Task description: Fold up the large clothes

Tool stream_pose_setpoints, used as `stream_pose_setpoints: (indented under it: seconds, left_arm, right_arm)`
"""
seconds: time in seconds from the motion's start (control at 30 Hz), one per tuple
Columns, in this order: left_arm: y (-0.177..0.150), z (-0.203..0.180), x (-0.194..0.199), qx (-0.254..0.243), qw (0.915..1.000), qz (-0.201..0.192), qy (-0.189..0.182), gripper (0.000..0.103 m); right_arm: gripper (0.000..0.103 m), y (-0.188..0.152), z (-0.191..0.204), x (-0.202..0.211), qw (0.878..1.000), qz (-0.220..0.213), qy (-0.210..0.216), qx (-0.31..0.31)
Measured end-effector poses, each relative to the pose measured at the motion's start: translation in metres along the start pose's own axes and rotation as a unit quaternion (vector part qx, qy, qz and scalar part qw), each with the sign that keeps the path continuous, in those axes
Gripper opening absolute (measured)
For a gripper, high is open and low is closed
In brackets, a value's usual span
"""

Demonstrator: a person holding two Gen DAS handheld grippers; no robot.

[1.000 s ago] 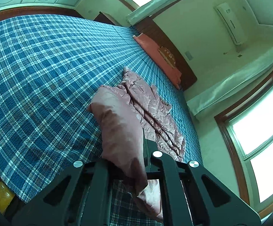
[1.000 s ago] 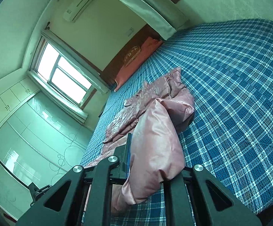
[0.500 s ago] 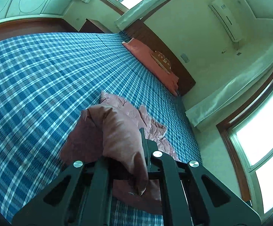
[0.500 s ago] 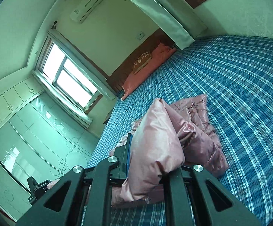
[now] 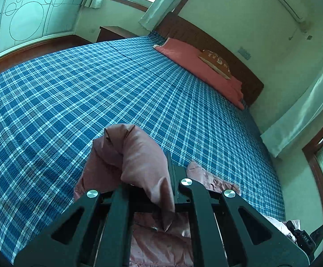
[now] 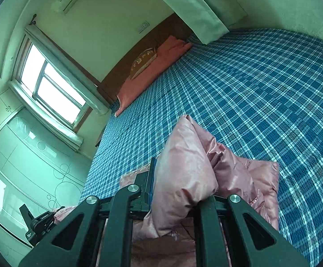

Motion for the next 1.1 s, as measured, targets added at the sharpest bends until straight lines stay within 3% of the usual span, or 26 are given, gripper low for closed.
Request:
stream_pose_setpoints:
  seconds: [0.2, 0.3, 0.33, 0.43, 0.53, 0.6, 0.77, 1.1]
  left_arm:
    - [-0.005, -0.001, -0.072, -0.034, 0.9980, 0.018, 0.051, 0.007]
    - [-0.005, -0.006, -0.090, -0.057, 0.9963, 0.019, 0.061, 0.013]
    - [-0.005, -0.008, -0.093, -0.060, 0.9962, 0.021, 0.060, 0.020]
    - [-0.001, -0.015, -0.087, -0.060, 0.9977, 0.018, 0.027, 0.060]
    - [0.010, -0.021, -0.070, -0.070, 0.9974, -0.006, 0.018, 0.067]
    - [0.013, -0.022, -0.055, -0.075, 0.9970, -0.016, 0.015, 0.068]
    - [-0.001, -0.020, -0.037, -0.116, 0.9927, -0.016, 0.029, 0.068]
    - [-0.032, -0.027, -0.100, -0.141, 0.9875, 0.046, 0.054, 0.068]
  right_arm:
    - [0.012, -0.001, -0.027, -0.063, 0.998, 0.035, -0.044, 0.010]
    - [0.021, -0.003, -0.037, -0.074, 0.998, 0.045, -0.045, 0.004]
    - [0.024, -0.004, -0.038, -0.075, 0.998, 0.049, -0.042, 0.005]
    - [0.039, -0.002, -0.033, -0.069, 0.998, 0.045, -0.032, 0.017]
    - [0.055, 0.002, -0.023, -0.052, 0.999, 0.025, -0.020, 0.021]
    - [0.063, 0.004, -0.015, -0.037, 1.000, 0.007, -0.015, 0.026]
    - [0.064, -0.013, 0.012, -0.027, 0.997, 0.008, -0.019, 0.072]
    - [0.064, -0.054, 0.055, -0.131, 0.974, 0.092, -0.085, 0.188]
Point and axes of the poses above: each gripper's, at about its wrist camera, not at the fingertips, and x roughly against the way its jaws point, z to its left, y to its top, the point moved 9 cm from there along -x, roughly the way its jaws point, and after that the axes turned 1 degree about -z, right-handed, at the moved point
